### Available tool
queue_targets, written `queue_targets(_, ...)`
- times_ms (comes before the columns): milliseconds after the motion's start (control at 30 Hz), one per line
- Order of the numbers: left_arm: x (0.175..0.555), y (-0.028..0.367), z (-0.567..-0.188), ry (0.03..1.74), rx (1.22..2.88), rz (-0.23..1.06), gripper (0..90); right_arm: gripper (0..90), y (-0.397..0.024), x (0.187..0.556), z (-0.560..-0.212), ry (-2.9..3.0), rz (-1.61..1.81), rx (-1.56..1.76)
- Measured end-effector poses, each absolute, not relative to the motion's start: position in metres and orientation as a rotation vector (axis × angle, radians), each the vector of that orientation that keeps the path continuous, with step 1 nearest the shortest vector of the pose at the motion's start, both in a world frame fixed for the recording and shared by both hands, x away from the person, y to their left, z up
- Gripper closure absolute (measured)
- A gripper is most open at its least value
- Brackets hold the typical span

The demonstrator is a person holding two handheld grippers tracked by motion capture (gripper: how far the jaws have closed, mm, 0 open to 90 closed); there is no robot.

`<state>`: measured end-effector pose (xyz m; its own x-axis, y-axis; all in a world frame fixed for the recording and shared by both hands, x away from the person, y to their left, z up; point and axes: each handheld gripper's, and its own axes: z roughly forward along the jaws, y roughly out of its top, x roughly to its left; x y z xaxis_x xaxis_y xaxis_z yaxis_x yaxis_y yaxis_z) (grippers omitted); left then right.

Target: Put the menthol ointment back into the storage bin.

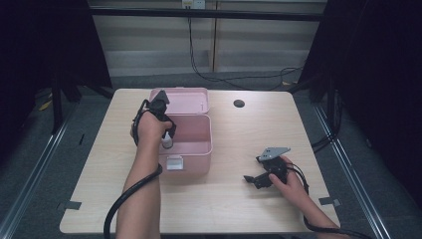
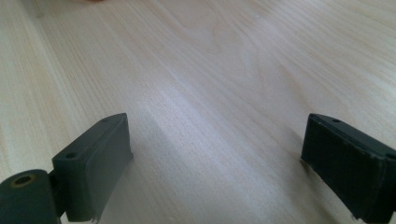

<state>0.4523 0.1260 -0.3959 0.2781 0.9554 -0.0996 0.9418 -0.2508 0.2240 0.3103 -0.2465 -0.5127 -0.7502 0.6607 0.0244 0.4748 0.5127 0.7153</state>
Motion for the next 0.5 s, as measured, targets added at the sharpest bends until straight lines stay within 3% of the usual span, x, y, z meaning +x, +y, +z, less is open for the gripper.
queue_targets(500,0.445,0.128,-0.375,1.713,2.354,0.021,37.0,7.6,-0.247,0.310,-0.513,2.505,1.068,0.961)
